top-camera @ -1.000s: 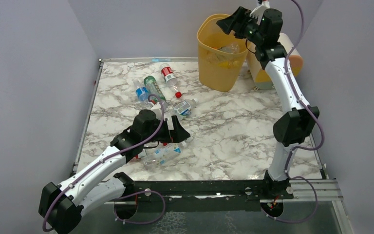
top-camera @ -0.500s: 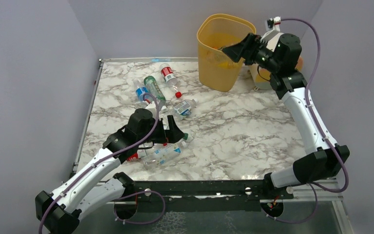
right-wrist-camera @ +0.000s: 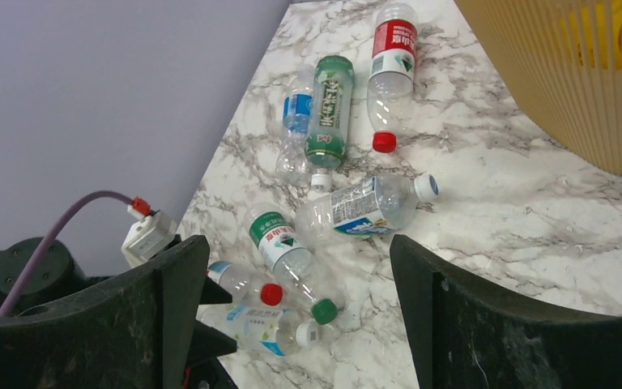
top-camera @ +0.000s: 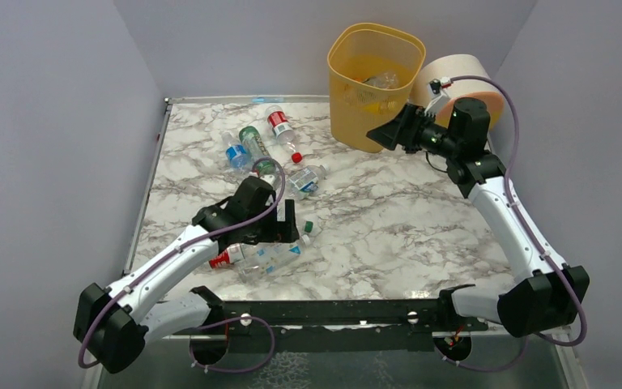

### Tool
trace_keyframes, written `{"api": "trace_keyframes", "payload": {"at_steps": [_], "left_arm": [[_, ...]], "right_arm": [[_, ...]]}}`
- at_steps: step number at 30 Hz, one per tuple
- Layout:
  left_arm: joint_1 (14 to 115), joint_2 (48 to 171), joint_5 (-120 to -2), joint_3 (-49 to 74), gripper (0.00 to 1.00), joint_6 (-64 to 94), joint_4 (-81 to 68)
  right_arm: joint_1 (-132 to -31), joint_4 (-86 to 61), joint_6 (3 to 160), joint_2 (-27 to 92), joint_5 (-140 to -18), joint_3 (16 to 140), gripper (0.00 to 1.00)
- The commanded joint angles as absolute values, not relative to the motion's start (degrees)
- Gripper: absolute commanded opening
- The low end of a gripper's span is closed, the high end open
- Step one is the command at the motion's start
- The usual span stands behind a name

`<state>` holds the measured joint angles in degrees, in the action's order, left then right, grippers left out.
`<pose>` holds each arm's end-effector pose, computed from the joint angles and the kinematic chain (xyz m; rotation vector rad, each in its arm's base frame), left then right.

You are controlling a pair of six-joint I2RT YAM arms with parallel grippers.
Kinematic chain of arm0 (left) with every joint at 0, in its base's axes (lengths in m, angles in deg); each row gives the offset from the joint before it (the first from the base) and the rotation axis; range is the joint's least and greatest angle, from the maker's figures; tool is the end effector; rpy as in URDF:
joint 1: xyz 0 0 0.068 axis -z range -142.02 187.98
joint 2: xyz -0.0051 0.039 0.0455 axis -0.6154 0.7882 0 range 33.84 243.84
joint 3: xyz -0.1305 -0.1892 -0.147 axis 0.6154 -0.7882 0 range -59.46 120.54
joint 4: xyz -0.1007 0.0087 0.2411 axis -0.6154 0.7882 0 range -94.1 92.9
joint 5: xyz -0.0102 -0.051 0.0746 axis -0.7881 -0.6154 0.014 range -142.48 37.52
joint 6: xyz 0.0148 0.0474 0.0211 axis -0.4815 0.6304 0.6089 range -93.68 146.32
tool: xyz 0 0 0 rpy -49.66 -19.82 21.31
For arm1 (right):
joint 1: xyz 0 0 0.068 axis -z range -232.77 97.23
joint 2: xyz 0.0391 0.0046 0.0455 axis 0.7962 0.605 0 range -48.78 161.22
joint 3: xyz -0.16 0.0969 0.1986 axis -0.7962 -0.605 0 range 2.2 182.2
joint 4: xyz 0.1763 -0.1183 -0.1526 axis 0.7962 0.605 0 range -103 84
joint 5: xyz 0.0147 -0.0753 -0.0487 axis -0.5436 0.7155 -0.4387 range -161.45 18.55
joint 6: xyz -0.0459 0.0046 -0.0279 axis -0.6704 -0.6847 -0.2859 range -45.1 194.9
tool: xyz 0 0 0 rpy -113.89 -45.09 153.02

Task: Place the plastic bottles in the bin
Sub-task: Pick up the plastic bottle at the center of the board.

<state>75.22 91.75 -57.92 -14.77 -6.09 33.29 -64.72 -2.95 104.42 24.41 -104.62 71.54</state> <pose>0.1583 -0.1245 0.2549 0.1515 2.5553 -0.6230 0.2825 0.0798 0.3847 -0.1434 1.8911 1.0264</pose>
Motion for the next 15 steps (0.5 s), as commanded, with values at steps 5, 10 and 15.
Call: {"api": "trace_keyframes", "payload": {"at_steps": [5,10,15], "left_arm": [[76.37,99.08,-54.83,-11.62,0.99,-2.77,34.95],[80.22,102.12,-52.26,-10.52,0.99,-3.22,37.49],[85.29,106.89,-49.25,-9.46,0.99,-4.66,39.10]], "right_arm": [[-65.08,-1.54,102.22,19.90,-107.29,65.47,0.86],[-65.08,-1.97,102.73,19.14,-107.86,62.59,0.86],[-65.08,-3.05,103.55,19.19,-108.53,60.89,0.86]]}}
